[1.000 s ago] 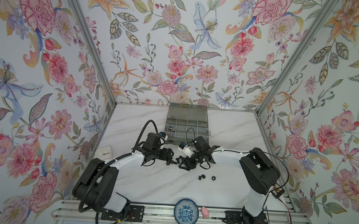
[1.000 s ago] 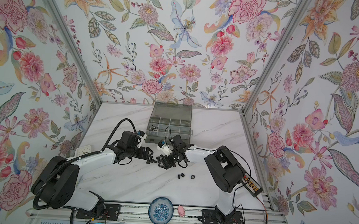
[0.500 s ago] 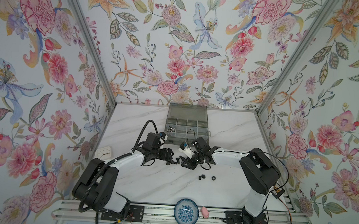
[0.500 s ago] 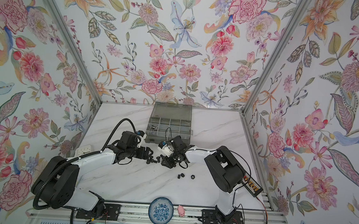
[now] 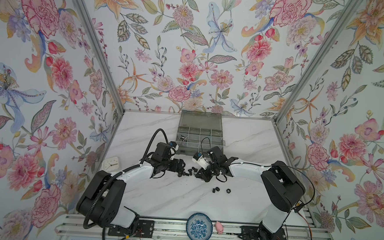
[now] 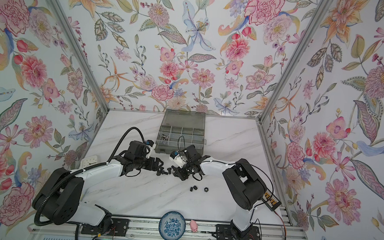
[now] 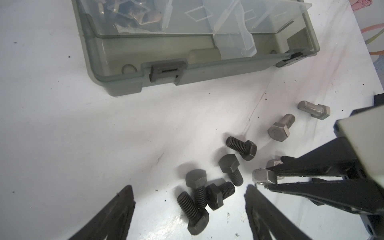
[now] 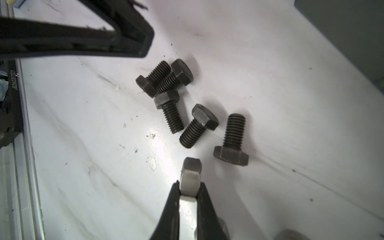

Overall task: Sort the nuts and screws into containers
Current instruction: 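Lower the right gripper and close it on the silver hex nut, then lift the hex nut with the right gripper and carry it over the box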

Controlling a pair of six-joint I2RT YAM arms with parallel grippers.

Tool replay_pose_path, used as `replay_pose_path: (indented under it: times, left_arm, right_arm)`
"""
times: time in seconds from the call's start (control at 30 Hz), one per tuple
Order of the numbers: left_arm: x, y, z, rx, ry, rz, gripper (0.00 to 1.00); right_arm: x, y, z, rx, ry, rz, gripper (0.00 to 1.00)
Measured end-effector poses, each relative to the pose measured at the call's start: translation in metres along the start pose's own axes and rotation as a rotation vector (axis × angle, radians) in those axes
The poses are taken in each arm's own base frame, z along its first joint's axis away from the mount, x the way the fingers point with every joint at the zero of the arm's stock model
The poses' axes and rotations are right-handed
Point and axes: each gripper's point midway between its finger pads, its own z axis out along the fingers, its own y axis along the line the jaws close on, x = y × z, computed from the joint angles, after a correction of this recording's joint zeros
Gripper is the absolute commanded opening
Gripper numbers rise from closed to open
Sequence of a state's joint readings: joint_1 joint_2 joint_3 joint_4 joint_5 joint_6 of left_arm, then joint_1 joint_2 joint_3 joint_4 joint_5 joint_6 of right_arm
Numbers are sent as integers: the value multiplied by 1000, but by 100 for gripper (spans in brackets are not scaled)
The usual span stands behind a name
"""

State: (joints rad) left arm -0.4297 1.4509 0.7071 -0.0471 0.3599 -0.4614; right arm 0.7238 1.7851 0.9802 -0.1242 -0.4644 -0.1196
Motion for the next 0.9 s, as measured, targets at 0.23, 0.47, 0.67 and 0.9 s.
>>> replay_pose_path:
  times: [0.23,0.47,0.67,0.9]
  left_arm:
    - [3,2,-2,-1,-5,-2,86]
    - [-1,2,-6,-1,-20,-2,87]
    - [-1,2,-6,-1,-22,-3,87]
    - [-3,2,-6,0,-27,-2,87]
  right_arm:
    - [-2,3,-1,-17,-7,-1,4]
    - [-6,2,-6,-28,-23,7,0]
    - [-28,2,-33,-37,-107,1,0]
    - [-88,-33,-79,30,-268,9,0]
